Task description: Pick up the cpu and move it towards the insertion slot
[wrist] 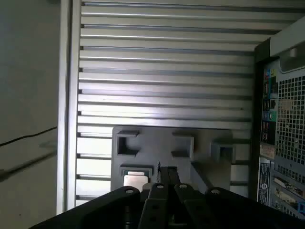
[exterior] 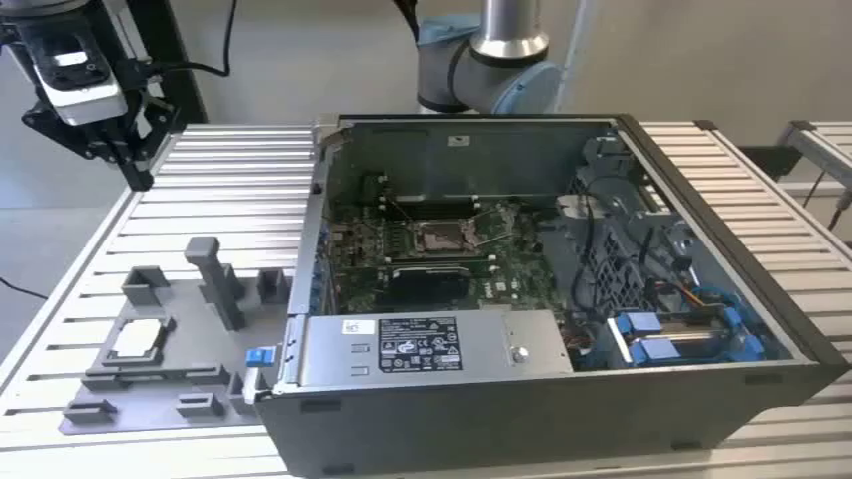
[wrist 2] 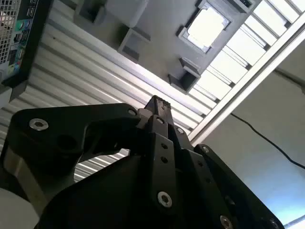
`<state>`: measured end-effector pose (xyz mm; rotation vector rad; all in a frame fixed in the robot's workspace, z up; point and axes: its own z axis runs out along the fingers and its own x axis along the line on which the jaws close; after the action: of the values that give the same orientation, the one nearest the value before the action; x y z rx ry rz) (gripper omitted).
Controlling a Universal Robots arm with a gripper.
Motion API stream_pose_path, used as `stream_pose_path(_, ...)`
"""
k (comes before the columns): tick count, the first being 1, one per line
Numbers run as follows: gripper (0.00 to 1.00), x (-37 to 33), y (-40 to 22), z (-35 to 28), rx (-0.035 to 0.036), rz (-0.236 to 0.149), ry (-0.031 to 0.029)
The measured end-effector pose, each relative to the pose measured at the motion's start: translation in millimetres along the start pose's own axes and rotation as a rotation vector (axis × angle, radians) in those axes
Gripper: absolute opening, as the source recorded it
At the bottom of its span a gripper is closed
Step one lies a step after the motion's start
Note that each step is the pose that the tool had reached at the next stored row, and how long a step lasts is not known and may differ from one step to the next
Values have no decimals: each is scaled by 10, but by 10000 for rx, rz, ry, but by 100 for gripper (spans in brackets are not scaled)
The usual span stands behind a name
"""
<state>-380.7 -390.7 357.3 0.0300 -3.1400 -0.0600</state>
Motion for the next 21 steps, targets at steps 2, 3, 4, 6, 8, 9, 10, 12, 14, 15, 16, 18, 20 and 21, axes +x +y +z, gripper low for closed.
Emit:
stream_pose_path(2,0,0,0,0,0,0,0)
stream_pose_path(3,0,0,0,0,0,0,0)
stream_pose_path(4,0,0,0,0,0,0,0)
stream_pose_path(6,0,0,0,0,0,0,0)
stream_pose_path(8,0,0,0,0,0,0,0)
stream_pose_path(9,0,0,0,0,0,0,0)
stream_pose_path(10,0,0,0,0,0,0,0)
stream_pose_path(12,0,10,0,0,1,0,2)
stream_pose_path(14,0,27,-8,3,0,0,0)
stream_pose_path(15,0,35,-19,4,0,-1,0)
stream_pose_path(16,0,43,-34,5,0,0,-5)
stream_pose_path(18,0,62,-91,9,1,0,-26)
stream_pose_path(20,0,92,-160,12,1,-2,-56)
stream_pose_path(21,0,108,-197,14,1,-3,-67)
